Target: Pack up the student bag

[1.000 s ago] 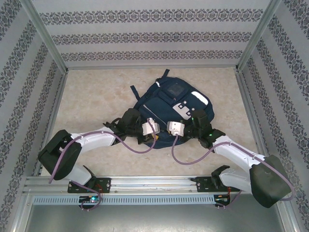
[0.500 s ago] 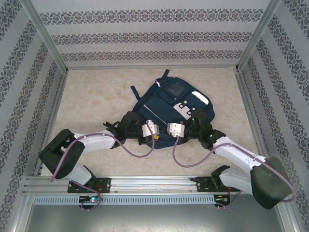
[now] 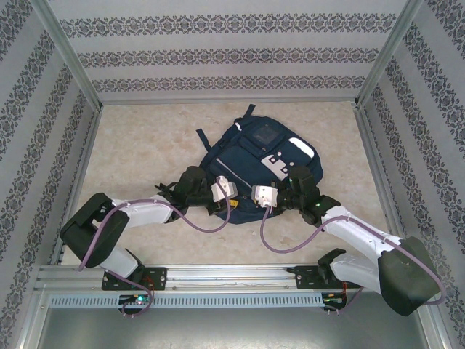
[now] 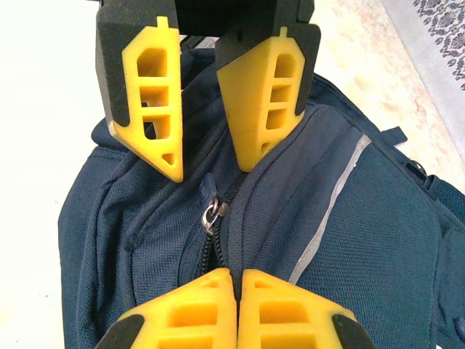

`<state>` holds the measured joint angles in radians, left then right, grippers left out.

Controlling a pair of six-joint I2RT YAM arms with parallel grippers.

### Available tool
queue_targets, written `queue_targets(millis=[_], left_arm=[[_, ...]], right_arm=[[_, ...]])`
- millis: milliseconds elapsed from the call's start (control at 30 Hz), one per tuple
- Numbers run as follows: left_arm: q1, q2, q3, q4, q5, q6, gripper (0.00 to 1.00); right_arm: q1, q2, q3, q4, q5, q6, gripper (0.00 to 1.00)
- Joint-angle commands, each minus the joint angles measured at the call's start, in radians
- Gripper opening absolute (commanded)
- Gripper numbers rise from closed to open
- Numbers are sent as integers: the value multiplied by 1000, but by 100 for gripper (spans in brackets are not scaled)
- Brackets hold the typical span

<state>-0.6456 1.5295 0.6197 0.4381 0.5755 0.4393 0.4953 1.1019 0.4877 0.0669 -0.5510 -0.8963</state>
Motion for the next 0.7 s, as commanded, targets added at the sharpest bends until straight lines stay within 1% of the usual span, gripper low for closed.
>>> queue_targets(millis=[0, 167, 233, 333, 400, 567, 667], left_arm=[[14, 45, 66, 14, 62, -49, 39], [-12, 75, 95, -7, 107, -52, 34], [-20, 78, 96, -9, 125, -52, 31], [-30, 80, 88, -5, 121, -53, 29], [-33, 88, 80, 9, 123, -62, 21], [-46, 103, 77, 57, 162, -77, 22], [-49, 114, 96, 34, 169, -80, 24]], right_arm=[[34, -27, 6, 20, -118, -6, 0], [41, -23, 5, 23, -108, -4, 0], [45, -29, 4, 28, -74, 4, 0], [44, -48, -10, 54, -43, 13, 0], [43, -56, -12, 63, -47, 12, 0], [38, -68, -20, 94, -45, 28, 0], [37, -71, -19, 96, -58, 36, 0]])
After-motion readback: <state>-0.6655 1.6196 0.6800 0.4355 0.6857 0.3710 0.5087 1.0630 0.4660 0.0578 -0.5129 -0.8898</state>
